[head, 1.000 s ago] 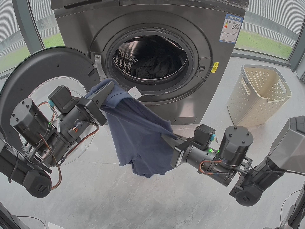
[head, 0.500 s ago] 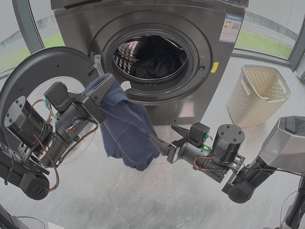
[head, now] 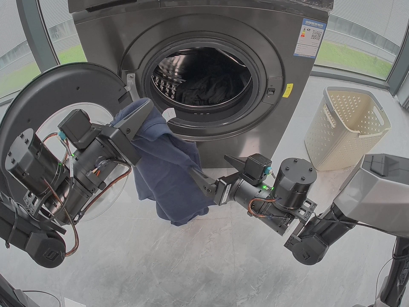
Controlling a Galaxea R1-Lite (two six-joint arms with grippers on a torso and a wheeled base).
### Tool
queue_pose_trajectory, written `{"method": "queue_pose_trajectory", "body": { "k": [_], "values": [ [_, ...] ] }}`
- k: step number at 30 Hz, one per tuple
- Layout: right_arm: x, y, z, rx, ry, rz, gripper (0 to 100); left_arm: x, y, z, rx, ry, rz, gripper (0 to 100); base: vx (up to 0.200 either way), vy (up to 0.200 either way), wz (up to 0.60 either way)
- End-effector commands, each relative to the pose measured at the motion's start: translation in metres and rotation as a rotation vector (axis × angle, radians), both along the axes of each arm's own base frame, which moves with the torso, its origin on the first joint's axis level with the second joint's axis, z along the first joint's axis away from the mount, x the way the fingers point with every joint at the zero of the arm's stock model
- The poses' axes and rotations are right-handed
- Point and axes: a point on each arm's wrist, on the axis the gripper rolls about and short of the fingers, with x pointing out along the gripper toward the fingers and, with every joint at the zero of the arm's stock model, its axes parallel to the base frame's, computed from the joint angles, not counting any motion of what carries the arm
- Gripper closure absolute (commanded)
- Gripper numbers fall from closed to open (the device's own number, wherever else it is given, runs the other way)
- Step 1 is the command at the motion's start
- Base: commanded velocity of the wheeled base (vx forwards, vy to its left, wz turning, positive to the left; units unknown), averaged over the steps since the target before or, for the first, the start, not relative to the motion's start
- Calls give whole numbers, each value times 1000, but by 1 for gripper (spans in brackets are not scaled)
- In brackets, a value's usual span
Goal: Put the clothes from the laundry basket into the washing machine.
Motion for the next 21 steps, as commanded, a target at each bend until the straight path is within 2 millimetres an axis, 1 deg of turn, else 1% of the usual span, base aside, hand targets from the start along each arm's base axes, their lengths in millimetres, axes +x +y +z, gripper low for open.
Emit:
{"method": "queue_pose_trajectory", "body": {
  "k": [1, 3, 5, 7, 11, 13, 16, 21],
  "values": [
    [-3, -1, -2, -7, 9, 7, 0, 1, 0, -1, 0, 2, 3, 100, 0, 0, 0],
    [-8, -1, -4, -16, 18, 20, 0, 1, 1, -1, 1, 3, 5, 100, 0, 0, 0],
    [-29, 1, -4, -27, 24, 92, 0, 3, 0, -3, 4, 9, 6, 100, 0, 0, 0],
    [-37, 3, -8, -41, 35, 138, 0, 3, 0, -3, 4, 9, 6, 100, 0, 0, 0],
    [-34, 7, -12, -46, 30, 160, 0, 2, 0, -3, 4, 9, 3, 100, 0, 0, 0],
    [-27, 16, -11, -27, 7, 175, 0, 2, 0, -2, 3, 7, 3, 100, 0, 0, 0],
    [-23, 23, -12, -26, 4, 189, 0, 2, 0, -2, 3, 6, 3, 100, 0, 0, 0],
    [-43, 41, -22, -38, 20, 281, 0, 2, 0, -3, 4, 9, 3, 100, 0, 0, 0]
  ]
}}
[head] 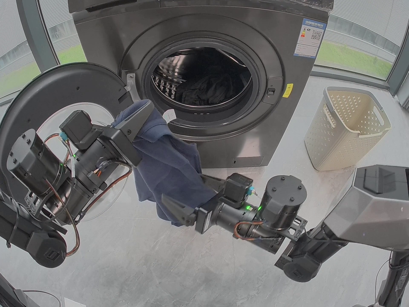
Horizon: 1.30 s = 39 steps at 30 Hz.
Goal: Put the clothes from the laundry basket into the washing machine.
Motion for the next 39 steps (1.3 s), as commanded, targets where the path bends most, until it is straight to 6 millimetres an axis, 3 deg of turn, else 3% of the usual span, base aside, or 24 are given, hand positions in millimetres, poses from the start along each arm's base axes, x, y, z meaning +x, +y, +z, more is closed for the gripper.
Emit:
{"method": "queue_pose_trajectory", "body": {
  "k": [1, 9, 13, 15, 19, 30, 35, 36, 39],
  "values": [
    [-17, 18, -13, -16, 23, 75, 0, 0, 0, 0, -1, 0, 0, 100, 0, 0, 0],
    [-27, 23, -22, -32, 41, 103, 0, 1, 0, -1, 1, 1, -2, 100, 0, 0, 0],
    [-15, 26, -26, -32, 38, 71, 0, 1, 0, -1, 1, 3, -2, 100, 0, 0, 0],
    [5, 24, -28, -25, 25, 9, 0, 0, 0, -1, 1, 1, -2, 100, 0, 0, 0],
    [20, 20, -27, -14, 12, -25, 0, 0, 0, -2, 2, 4, -2, 100, 0, 0, 0],
    [19, 34, -32, -12, -11, 1, 0, 0, -1, -2, 3, 5, -3, 100, 0, 0, 0],
    [29, 38, -36, -3, -32, -13, 0, 1, 0, -2, 3, 5, -2, 100, 0, 0, 0],
    [29, 38, -37, -6, -38, -15, 100, 1, 0, -1, 1, 3, -2, 100, 0, 0, 0],
    [30, 38, -38, -4, -39, -17, 100, 0, 0, -2, 2, 4, -2, 100, 0, 0, 0]
  ]
}}
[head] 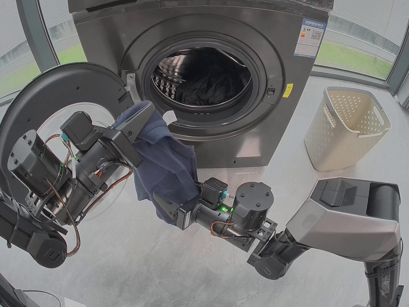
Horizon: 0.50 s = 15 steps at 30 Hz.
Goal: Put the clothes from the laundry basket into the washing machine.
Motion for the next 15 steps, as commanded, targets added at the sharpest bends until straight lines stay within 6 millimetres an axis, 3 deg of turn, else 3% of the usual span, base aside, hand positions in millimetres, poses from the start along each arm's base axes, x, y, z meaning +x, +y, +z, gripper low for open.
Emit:
{"method": "queue_pose_trajectory", "body": {
  "k": [1, 10, 15],
  "values": [
    [2, 4, -3, 2, -2, -2, 100, 0, 0, 0, -1, 0, 1, 100, 0, 0, 0],
    [-5, -2, 15, 25, -20, -1, 100, 1, 0, -3, 4, 10, -1, 100, 0, 0, 0],
    [-28, -26, 52, 58, -33, 1, 100, 6, 0, -8, 12, 26, 11, 100, 0, 0, 0]
  ]
}}
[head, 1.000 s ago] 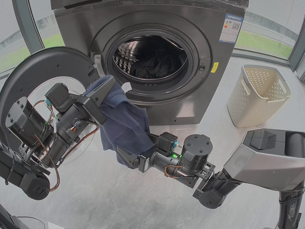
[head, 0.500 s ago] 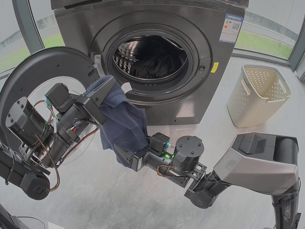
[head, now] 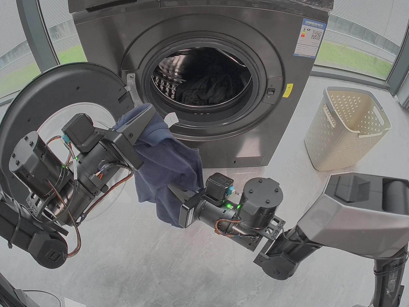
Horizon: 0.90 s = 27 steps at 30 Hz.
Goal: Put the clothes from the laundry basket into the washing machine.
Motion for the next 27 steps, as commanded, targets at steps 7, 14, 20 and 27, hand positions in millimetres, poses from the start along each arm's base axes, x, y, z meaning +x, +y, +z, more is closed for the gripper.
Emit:
{"method": "queue_pose_trajectory", "body": {
  "k": [7, 14, 20, 27],
  "values": [
    [-45, -50, 67, 85, -20, 0, 100, 9, -3, -14, 25, 44, 10, 100, 0, 0, 0],
    [-70, -66, 65, 69, -4, 24, 100, 13, 2, -14, 20, 49, 31, 0, 0, 0, 0],
    [-71, -72, 78, 117, -6, -11, 100, 18, 4, -19, 28, 66, 52, 0, 0, 0, 0],
    [-60, -76, 91, 163, -33, -56, 100, 19, 5, -22, 31, 74, 63, 0, 0, 0, 0]
  ]
}}
